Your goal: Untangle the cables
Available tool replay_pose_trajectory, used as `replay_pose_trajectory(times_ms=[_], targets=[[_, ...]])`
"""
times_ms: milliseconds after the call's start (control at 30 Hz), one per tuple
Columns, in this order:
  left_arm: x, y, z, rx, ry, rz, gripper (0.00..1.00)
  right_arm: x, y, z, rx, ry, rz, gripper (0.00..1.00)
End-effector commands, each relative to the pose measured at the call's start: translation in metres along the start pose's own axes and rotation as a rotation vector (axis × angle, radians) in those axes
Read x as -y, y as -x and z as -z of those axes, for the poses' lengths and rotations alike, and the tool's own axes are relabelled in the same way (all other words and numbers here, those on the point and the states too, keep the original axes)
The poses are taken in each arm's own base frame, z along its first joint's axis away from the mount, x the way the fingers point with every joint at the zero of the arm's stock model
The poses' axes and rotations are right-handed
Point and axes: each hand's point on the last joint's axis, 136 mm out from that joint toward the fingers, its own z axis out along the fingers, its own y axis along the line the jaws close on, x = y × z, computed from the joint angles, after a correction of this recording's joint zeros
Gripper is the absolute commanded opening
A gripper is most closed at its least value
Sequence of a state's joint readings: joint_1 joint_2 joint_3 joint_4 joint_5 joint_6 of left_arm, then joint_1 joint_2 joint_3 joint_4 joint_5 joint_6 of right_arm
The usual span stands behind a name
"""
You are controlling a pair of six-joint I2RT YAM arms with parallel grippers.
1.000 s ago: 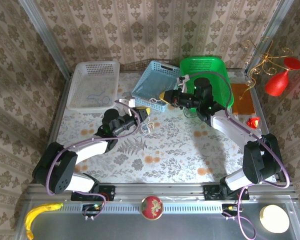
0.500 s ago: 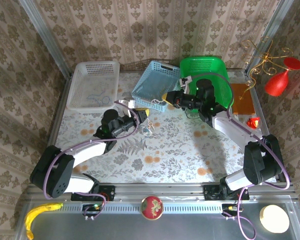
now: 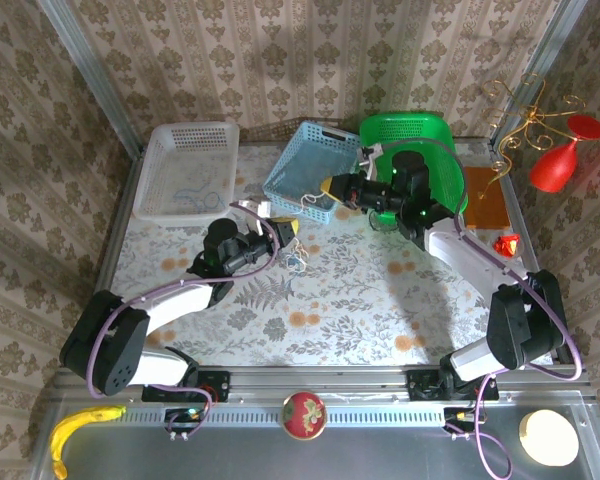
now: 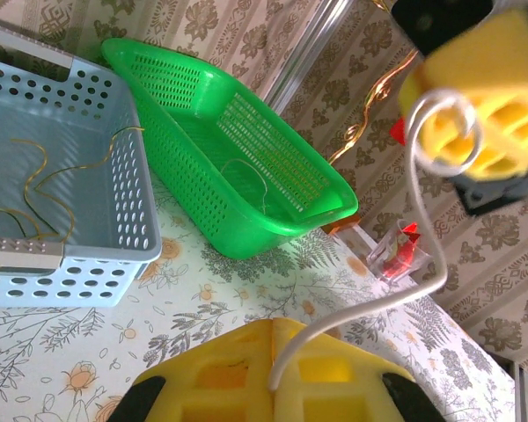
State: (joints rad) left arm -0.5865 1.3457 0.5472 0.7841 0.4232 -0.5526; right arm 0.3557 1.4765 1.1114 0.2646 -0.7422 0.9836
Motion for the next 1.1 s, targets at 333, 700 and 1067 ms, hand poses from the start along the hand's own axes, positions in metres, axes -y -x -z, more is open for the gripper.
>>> replay_pose_trajectory(times_ms=[333, 700, 1067], targets=[[0.007, -0.010, -0.023, -0.019, -0.057, -0.005, 0.24, -0.128, 0.014, -0.007, 0.011, 0.235, 0.134, 0.00], [-0.005, -0.022, -0.044, -0.026, -0.044, 0.011, 0.30, -0.172, 0.018, 0.002, 0.042, 0.302, 0.174, 0.00], [-0.019, -0.041, -0.048, -0.034, -0.029, 0.059, 0.30, -0.205, 0.036, 0.020, 0.114, 0.306, 0.249, 0.00]])
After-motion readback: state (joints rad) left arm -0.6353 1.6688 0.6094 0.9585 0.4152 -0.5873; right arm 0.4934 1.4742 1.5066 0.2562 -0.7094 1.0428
